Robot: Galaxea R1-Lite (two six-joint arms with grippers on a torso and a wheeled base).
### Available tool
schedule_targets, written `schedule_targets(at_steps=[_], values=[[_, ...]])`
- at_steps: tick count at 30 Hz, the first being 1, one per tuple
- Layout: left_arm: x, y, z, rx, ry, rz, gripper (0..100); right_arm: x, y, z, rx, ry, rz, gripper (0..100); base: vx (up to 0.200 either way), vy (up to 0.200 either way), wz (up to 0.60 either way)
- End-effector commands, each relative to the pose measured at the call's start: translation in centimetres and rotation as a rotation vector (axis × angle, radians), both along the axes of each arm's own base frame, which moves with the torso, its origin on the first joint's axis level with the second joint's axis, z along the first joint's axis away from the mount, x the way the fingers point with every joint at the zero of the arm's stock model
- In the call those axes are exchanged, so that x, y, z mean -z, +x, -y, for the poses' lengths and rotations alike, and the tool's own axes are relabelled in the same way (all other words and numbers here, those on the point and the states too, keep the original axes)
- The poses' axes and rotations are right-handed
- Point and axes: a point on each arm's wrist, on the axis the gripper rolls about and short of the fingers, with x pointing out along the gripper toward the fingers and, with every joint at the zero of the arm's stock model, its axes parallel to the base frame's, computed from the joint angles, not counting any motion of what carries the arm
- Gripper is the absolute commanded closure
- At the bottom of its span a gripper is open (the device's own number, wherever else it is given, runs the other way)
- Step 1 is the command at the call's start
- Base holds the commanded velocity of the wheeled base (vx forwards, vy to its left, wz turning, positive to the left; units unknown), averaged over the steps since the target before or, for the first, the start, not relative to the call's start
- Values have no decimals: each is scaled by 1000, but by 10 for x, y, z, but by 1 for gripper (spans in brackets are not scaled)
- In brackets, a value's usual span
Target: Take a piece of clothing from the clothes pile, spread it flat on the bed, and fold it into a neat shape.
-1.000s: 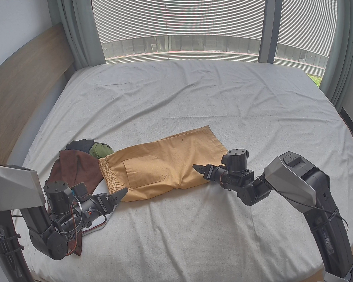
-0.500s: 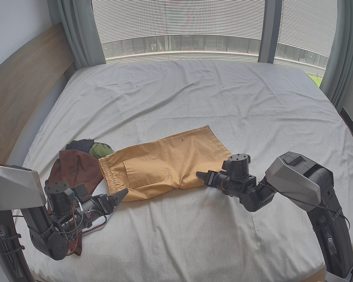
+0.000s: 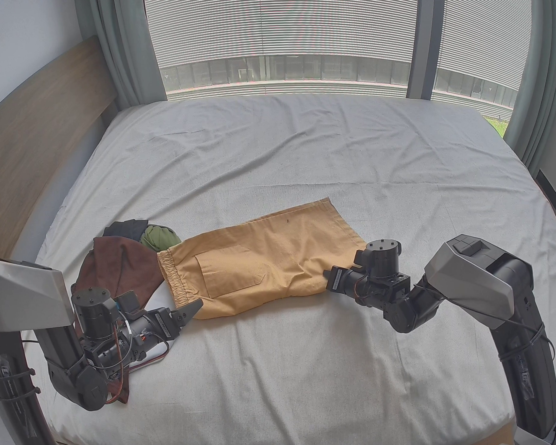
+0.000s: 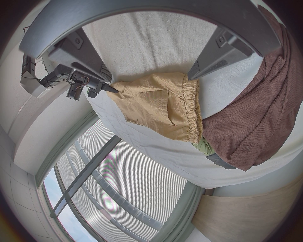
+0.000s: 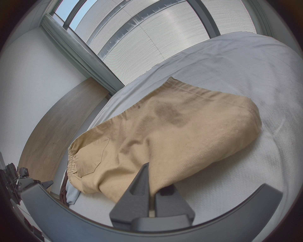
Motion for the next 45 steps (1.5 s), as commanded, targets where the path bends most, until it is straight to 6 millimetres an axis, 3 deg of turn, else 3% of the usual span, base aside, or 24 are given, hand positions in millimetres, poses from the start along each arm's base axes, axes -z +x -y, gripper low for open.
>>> schedule_targets(at_steps=[1, 5, 14, 25, 38, 45], values=[[1, 0, 0, -1, 1, -3, 0, -4, -7, 3, 2, -6, -11, 100, 0, 0, 0], [1, 0, 0, -1, 1, -3, 0, -12, -19, 7, -11, -36, -23, 100, 0, 0, 0], [1, 0, 0, 1, 1, -5, 0, -6, -42, 18, -31, -115, -73, 100, 0, 0, 0], [1, 0, 0, 0, -1, -6, 0, -5, -58, 27, -28, -181, -96, 100, 0, 0, 0], [1, -1, 0, 1, 1, -5, 0, -20, -117, 52, -24, -283, -191, 100, 0, 0, 0], [0, -1, 0, 2, 0, -2, 0, -18, -141, 63, -4, -345, -236, 100, 0, 0, 0]])
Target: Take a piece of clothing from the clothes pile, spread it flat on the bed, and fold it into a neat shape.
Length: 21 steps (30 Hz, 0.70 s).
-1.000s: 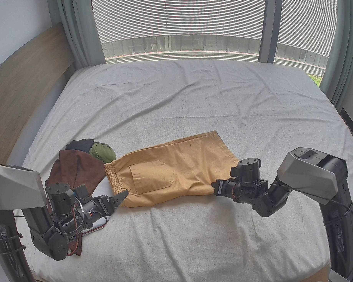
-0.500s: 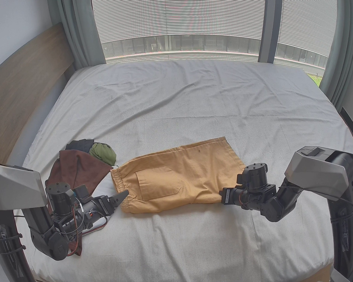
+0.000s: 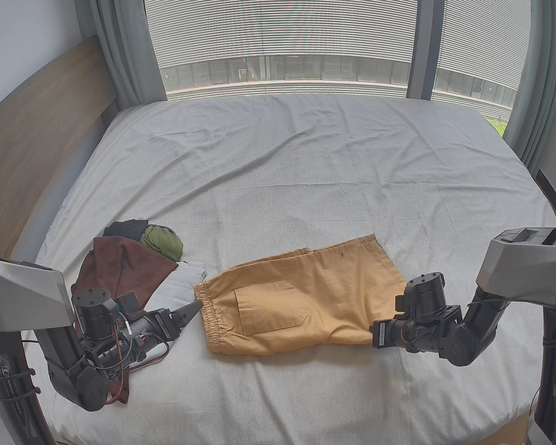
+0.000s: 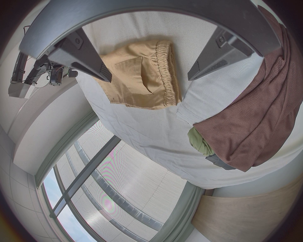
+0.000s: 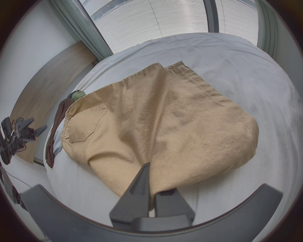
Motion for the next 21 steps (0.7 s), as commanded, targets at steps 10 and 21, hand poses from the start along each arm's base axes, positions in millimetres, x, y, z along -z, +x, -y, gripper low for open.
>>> schedule_targets(at_steps=[10, 21], values=[[0, -1, 1, 3, -1, -5, 0, 1, -18, 7, 18, -28, -36, 100, 0, 0, 0], [4, -3, 3, 12, -2, -20, 0, 14, -25, 8, 7, -34, -38, 0, 0, 0, 0]])
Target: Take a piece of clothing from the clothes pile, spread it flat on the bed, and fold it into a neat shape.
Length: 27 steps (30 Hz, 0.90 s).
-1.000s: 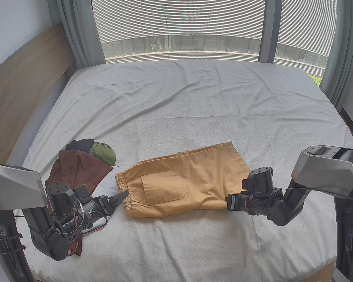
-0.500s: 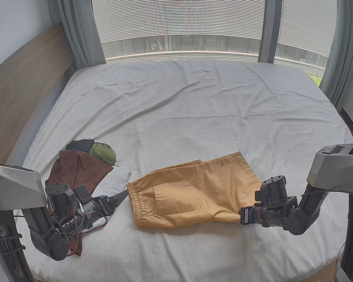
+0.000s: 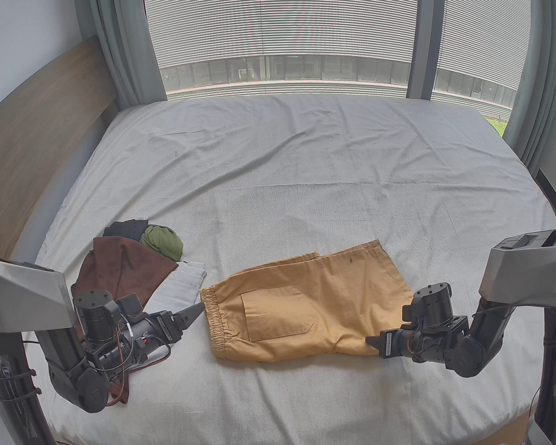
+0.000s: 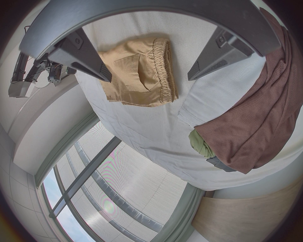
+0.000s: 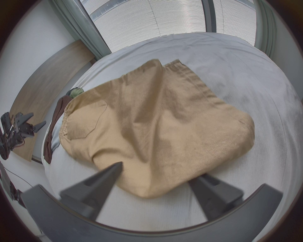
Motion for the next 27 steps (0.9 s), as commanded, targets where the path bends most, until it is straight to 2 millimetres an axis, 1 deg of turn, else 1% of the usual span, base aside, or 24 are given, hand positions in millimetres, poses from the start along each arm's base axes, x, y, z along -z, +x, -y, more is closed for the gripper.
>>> schedule_targets(at_steps=[1, 6, 7, 8, 11, 14, 17, 18, 21, 22, 23, 24, 27], values=[[3, 0, 1, 3, 2, -8, 0, 10, -9, 1, -12, -19, -47, 0, 0, 0, 0], [3, -1, 2, 8, 1, -12, 0, 11, -25, 0, -61, -13, -91, 0, 0, 0, 0], [3, -1, 2, 8, 1, -12, 0, 11, -25, 0, -61, -13, -91, 0, 0, 0, 0], [5, -2, 4, 16, 2, -20, 0, 11, -34, -3, -110, 6, -114, 0, 0, 0, 0], [8, -7, 6, 21, -20, -56, 0, 4, -46, -10, -189, 56, -121, 0, 0, 0, 0], [14, -7, 8, 13, -56, -100, 0, -2, -55, -12, -243, 105, -83, 0, 0, 0, 0], [20, -7, 9, 14, -57, -122, 0, -5, -56, -12, -255, 128, -41, 0, 0, 0, 0], [29, -8, 11, 21, -48, -156, 0, -8, -59, -12, -279, 161, 11, 0, 0, 0, 0], [40, -8, 14, 29, -38, -191, 0, -17, -58, -14, -327, 228, 98, 0, 0, 0, 0], [40, -8, 14, 29, -38, -191, 0, -17, -58, -14, -327, 228, 98, 0, 0, 0, 0], [45, -8, 17, 37, -35, -205, 0, -22, -55, -15, -334, 254, 150, 0, 0, 0, 0], [46, -8, 17, 37, -35, -205, 0, -23, -55, -16, -334, 255, 154, 0, 0, 0, 0], [57, -1, 22, 45, -29, -216, 0, -31, -44, -19, -332, 281, 223, 0, 0, 0, 0]])
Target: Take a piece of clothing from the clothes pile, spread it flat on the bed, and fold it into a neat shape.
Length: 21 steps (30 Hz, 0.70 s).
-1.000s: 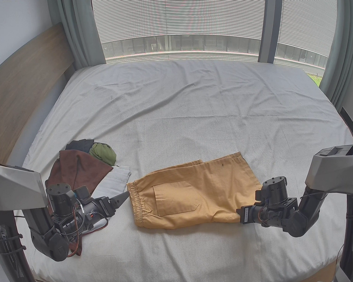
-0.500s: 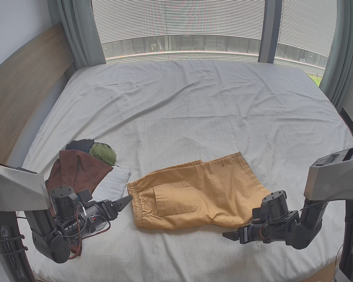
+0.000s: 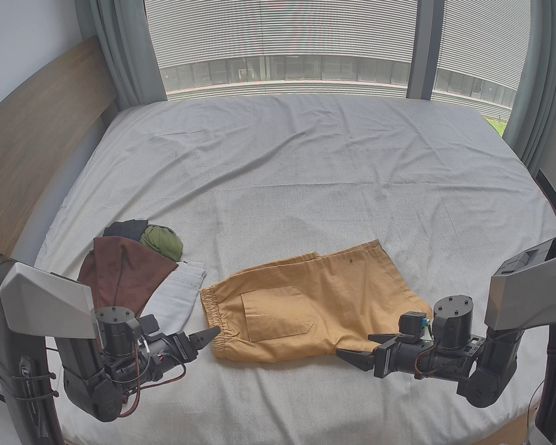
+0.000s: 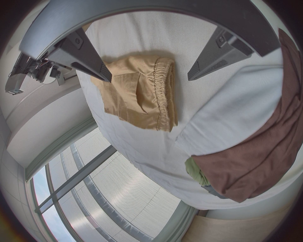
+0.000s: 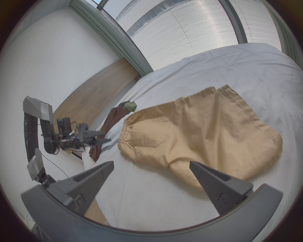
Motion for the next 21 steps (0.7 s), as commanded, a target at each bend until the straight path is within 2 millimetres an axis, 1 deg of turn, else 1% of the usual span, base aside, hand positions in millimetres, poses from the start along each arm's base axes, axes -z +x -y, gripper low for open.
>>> schedule_targets(at_steps=[1, 2, 5, 7, 8, 11, 18, 21], values=[[28, 6, 10, 24, 19, -60, 0, -8, 9, -4, -10, 43, 56, 0, 0, 0, 0], [29, 6, 10, 23, 18, -64, 0, -8, 10, -4, -10, 45, 60, 0, 0, 0, 0], [42, 6, 13, 33, 30, -98, 0, -12, 18, -7, -2, 67, 87, 0, 0, 0, 0], [47, 8, 14, 35, 32, -104, 0, -13, 19, -8, -1, 75, 92, 0, 0, 0, 0], [50, 12, 16, 31, 32, -96, 0, -14, 20, -8, 1, 82, 94, 0, 0, 0, 0], [51, 16, 17, 28, 29, -88, 0, -15, 21, -10, 1, 89, 99, 0, 0, 0, 0], [63, 23, 23, 38, 31, -87, 0, -15, 21, -10, 1, 90, 100, 0, 0, 0, 0], [62, 28, 25, 34, 18, -73, 0, -15, 21, -9, 3, 90, 100, 0, 0, 0, 0]])
